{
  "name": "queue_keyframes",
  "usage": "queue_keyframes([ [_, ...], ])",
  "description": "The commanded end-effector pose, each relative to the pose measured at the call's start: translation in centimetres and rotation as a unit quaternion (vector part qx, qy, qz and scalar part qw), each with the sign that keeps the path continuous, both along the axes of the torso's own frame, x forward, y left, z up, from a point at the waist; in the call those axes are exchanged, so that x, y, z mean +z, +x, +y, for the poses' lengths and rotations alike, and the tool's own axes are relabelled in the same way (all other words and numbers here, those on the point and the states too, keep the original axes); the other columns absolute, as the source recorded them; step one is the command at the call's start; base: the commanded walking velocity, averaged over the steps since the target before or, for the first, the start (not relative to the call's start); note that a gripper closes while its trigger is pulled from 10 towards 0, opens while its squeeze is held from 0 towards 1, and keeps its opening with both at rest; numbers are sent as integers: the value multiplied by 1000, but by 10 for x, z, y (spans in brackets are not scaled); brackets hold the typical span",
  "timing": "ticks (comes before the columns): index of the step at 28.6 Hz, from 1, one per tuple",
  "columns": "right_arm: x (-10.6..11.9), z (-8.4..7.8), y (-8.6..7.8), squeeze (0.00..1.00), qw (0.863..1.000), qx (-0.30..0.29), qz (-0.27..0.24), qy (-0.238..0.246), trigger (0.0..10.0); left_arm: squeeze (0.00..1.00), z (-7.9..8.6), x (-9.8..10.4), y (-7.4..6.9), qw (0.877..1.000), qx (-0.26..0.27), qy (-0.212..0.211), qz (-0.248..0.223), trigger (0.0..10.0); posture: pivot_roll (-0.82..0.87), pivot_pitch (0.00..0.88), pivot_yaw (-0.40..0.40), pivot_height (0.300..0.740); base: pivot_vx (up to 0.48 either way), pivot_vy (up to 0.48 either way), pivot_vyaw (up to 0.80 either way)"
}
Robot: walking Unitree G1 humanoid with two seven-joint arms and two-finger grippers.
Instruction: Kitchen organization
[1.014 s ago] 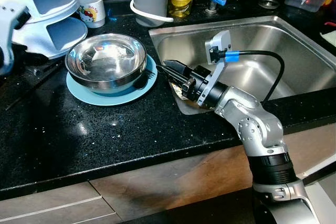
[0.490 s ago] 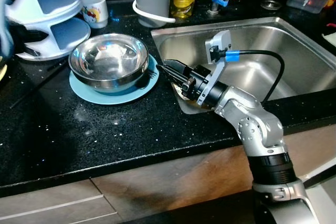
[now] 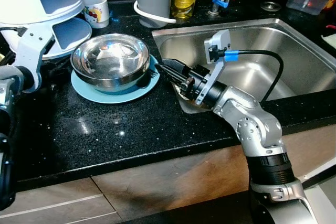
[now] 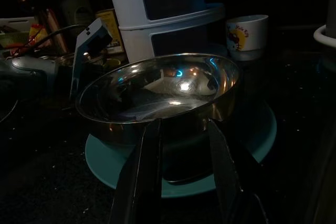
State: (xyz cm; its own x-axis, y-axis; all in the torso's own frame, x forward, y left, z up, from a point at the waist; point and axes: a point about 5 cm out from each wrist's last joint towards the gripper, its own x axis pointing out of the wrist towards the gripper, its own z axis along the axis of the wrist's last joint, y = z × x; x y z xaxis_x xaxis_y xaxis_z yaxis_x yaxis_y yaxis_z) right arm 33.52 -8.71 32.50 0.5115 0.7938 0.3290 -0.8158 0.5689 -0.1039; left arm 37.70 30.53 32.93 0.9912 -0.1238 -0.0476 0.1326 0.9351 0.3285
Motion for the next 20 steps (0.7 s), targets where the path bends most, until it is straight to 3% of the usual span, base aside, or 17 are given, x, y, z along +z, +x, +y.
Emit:
queue_keyframes([
  [1,1,2,-4,0,1000,7,-10,-2,10000,1000,4,-18,1,1000,9,-13,23,10000,-3,253,-17,740,0,0,0],
  [3,1,3,-4,0,1000,9,-11,-4,10000,1000,4,-20,2,1000,14,-22,16,10000,-4,251,-21,740,0,0,0],
  [4,2,4,-4,0,1000,10,-12,-5,10000,647,4,-20,2,999,15,-30,8,10000,-5,249,-23,740,0,0,0],
  [5,2,4,-4,0,1000,11,-12,-6,10000,4,4,-20,3,999,14,-34,3,10000,-5,249,-25,740,0,0,0],
  [10,1,5,-5,0,1000,14,-12,-7,10000,0,2,-17,5,997,0,-80,-5,10000,-7,245,-30,740,0,0,0],
  [16,1,6,-5,0,1000,18,-12,-12,10000,0,0,-20,5,997,-24,-73,29,10000,-9,244,-33,740,0,0,0],
  [20,2,6,-6,0,1000,19,-13,-14,10000,0,3,-20,6,998,-15,-43,48,10000,-18,248,-32,740,0,0,0],
])
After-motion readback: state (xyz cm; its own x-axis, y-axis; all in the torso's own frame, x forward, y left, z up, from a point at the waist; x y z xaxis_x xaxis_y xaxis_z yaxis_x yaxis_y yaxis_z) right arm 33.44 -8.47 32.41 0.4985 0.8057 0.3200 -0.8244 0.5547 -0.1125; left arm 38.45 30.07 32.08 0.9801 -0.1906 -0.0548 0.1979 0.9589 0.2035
